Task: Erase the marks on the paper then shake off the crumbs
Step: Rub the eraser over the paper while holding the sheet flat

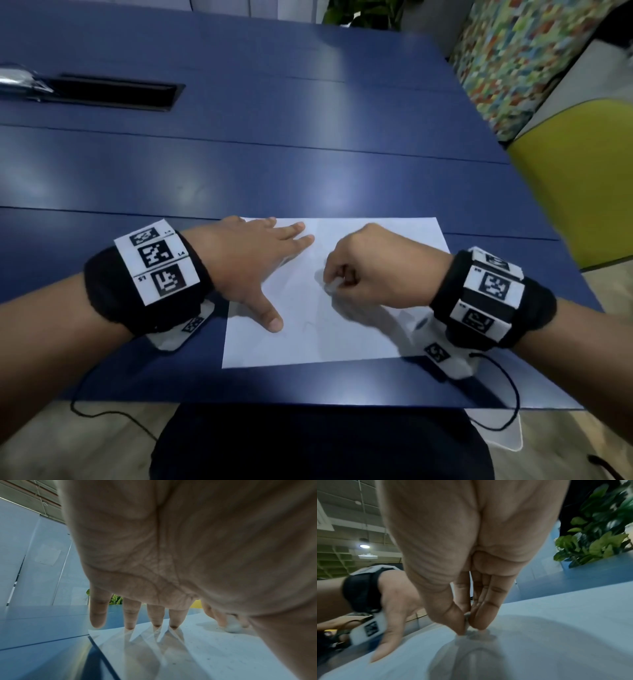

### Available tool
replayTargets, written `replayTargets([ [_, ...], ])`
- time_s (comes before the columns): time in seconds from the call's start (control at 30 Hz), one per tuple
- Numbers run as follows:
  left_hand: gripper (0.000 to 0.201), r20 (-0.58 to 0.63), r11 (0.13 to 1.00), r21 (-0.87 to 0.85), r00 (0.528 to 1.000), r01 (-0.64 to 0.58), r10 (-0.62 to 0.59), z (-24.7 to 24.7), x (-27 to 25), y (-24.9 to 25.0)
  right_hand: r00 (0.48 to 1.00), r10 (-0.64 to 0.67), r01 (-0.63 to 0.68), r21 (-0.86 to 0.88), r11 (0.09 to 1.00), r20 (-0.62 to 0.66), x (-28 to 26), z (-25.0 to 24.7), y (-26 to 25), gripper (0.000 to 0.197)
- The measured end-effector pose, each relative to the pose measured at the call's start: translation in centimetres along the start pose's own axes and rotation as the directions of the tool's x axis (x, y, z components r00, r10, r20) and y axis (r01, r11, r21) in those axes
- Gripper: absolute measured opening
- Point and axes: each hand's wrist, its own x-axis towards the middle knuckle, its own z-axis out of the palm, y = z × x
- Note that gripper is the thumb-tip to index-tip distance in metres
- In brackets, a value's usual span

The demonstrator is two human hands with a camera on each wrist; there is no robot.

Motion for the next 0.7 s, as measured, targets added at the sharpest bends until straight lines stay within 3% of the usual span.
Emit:
replayTargets([
  [0.1,0.146,-0.026,1.0,-0.015,1.0,-0.012,0.012,0.3,0.0,-0.1,0.993,0.099,-0.098,0.018,0.995,-0.071,0.3,-0.5,1.4,0.02],
  [0.27,0.145,-0.044,0.998,-0.056,0.999,-0.018,0.015,0.6,0.0,-0.3,0.999,0.013,-0.012,0.041,0.999,-0.034,-0.1,0.0,0.5,0.014],
  [0.7,0.143,-0.065,0.995,-0.091,0.997,0.035,-0.041,-0.7,2.3,-1.7,0.982,0.157,-0.152,0.052,0.987,-0.105,1.7,-1.6,3.0,0.021],
])
